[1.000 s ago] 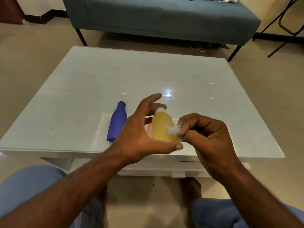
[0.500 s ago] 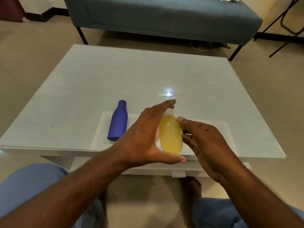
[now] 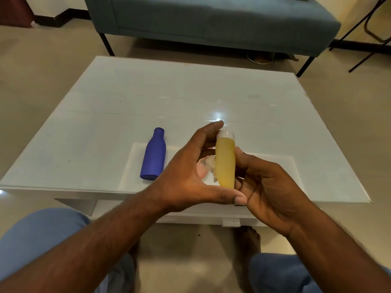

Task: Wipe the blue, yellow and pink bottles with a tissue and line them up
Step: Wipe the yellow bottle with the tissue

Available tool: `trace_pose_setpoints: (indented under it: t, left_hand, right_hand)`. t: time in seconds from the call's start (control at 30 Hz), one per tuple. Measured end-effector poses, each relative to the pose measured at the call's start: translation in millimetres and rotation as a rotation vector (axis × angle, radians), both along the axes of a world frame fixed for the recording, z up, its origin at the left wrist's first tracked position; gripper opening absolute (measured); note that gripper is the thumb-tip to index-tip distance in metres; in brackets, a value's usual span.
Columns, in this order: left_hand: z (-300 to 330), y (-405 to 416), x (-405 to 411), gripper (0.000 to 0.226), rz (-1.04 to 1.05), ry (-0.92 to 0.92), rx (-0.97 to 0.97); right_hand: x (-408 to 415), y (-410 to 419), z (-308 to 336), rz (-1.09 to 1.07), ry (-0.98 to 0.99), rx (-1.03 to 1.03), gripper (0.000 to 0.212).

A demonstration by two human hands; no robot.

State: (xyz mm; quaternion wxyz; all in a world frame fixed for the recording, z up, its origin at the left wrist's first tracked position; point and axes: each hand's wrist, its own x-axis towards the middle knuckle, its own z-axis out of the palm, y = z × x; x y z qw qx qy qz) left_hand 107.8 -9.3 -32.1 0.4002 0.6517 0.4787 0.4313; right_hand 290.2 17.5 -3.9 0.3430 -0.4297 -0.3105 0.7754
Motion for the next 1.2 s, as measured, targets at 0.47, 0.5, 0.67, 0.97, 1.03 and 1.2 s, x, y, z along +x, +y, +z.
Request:
trace_pose_setpoints:
  t: [0.47, 0.5, 0.67, 0.97, 1.03, 1.2]
  left_hand:
    - [1.5, -1.5, -5.9, 0.122, 0.028, 0.315, -0.029]
    - [1.4, -1.7, -6.1, 0.121, 0.032, 0.328, -0.021]
    - [-2.3, -0.6, -6.8, 0.121, 0.023, 0.435, -0.017]
    - [3.6, -2.3, -3.3, 0.121, -0.042, 0.568, 0.055]
    - [2.6, -2.2, -4.9, 0.124, -0.016, 0.571, 0.046]
    - [-0.2, -1.2, -10.7, 0.120, 0.013, 0.651, 0.158]
  right_hand:
    - [10.1, 4.9, -10.4, -0.148, -0.544, 0.959, 0.022]
    - [9.5, 4.1, -9.8, -0.121, -0.509, 0.964, 0.022]
    - [3.7, -5.7, -7.3, 0.078, -0.468, 1.170, 0.014]
    - [11.6, 7.1, -8.9, -0.024, -0.642, 1.161, 0.020]
    - [12.0, 7.9, -9.0, 0.030, -0.621, 1.196, 0.017]
    - [8.5, -0.5, -4.8, 0.280, -0.576, 1.349, 0.018]
